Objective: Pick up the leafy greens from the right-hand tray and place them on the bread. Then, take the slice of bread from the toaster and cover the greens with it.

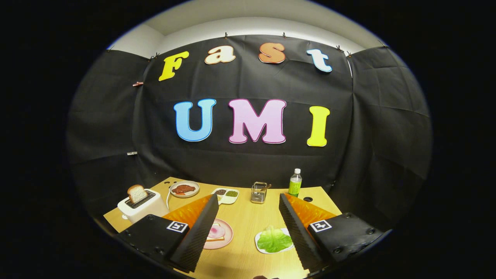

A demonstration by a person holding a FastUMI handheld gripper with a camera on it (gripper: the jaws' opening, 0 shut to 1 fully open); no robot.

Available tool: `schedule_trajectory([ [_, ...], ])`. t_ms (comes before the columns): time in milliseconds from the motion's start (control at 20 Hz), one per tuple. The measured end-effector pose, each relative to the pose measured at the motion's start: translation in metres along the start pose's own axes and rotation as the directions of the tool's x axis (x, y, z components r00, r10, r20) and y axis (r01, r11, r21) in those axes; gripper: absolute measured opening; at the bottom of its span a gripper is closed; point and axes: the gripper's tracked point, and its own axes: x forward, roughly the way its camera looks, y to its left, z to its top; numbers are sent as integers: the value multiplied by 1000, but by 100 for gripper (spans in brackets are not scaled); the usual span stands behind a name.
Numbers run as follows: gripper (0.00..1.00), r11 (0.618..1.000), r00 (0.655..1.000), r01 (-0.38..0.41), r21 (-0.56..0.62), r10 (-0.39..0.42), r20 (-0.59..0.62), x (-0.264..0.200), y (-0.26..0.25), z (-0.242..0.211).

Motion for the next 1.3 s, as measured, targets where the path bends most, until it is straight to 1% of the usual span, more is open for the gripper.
schedule_trajectory([
  [100, 98, 1000, 1000, -4, -11, 4, 4, 1, 1, 0],
  [400, 97, 1000, 1000, 0, 8, 0, -4, 8, -2, 0],
  [650, 98, 999, 999, 4, 40, -3, -33, 17, -6, -9],
  [950, 97, 999, 998, 5, 39, -2, -59, 24, -12, -16],
  [1100, 97, 999, 997, -2, 54, 6, -74, 31, -14, -23],
  [1300, 97, 999, 993, 4, 48, 2, -116, 43, -23, -43],
])
